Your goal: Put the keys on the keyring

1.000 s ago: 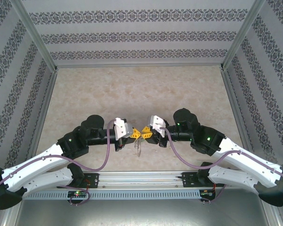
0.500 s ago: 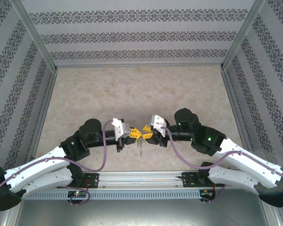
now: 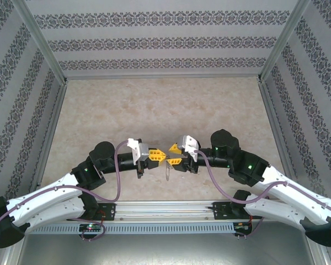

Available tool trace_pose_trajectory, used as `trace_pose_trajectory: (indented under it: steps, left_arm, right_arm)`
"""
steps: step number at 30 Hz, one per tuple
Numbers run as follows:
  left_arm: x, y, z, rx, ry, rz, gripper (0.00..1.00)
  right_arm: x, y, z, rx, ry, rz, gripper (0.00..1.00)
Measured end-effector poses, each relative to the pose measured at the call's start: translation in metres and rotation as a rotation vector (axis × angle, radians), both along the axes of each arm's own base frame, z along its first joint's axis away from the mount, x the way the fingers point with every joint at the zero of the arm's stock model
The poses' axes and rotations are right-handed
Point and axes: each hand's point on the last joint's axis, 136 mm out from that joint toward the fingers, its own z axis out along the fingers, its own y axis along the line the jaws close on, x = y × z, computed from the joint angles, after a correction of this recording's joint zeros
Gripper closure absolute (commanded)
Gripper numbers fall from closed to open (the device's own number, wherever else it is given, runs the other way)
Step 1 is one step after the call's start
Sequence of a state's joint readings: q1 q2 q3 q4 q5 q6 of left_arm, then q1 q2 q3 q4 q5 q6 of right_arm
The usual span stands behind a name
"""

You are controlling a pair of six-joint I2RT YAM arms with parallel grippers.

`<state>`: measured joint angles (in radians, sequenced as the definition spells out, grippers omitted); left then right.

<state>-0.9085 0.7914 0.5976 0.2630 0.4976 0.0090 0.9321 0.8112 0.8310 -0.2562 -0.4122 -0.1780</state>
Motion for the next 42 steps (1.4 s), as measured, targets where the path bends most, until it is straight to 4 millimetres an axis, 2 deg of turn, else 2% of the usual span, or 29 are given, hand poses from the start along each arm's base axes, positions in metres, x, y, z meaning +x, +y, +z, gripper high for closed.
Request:
trace_pose_trajectory:
  steps: [5, 13, 22, 27, 30, 32, 36, 42]
  left_arm:
    - [-0.005, 0.000, 0.009, -0.040, -0.008, -0.027, 1.00]
    - [-0.009, 0.000, 0.012, -0.057, 0.000, -0.059, 1.00]
    - [-0.006, -0.003, 0.009, -0.052, 0.007, -0.070, 1.00]
    - [-0.004, -0.004, 0.008, -0.019, 0.003, -0.067, 1.00]
    - [-0.004, -0.004, 0.009, 0.013, -0.008, -0.063, 1.00]
    - [-0.003, -0.003, 0.008, 0.043, -0.012, -0.058, 1.00]
    - [-0.002, 0.001, 0.005, 0.116, -0.008, -0.038, 0.91]
    - [0.001, 0.012, 0.002, 0.216, 0.005, 0.004, 0.89]
  right_arm:
    - [0.000, 0.000, 0.002, 0.014, 0.002, -0.002, 0.72]
    - [-0.005, 0.002, 0.005, 0.026, 0.008, 0.025, 0.74]
    - [-0.008, 0.003, 0.004, 0.028, 0.015, 0.046, 0.81]
    - [-0.008, 0.004, 0.005, 0.031, 0.015, 0.051, 0.95]
    - [-0.009, 0.003, 0.006, 0.034, 0.015, 0.051, 1.00]
    - [-0.008, 0.004, 0.005, 0.031, 0.015, 0.047, 1.00]
    - [-0.004, 0.006, 0.000, 0.016, 0.019, 0.034, 1.00]
    - [0.003, 0.010, -0.009, -0.020, 0.028, 0.022, 1.00]
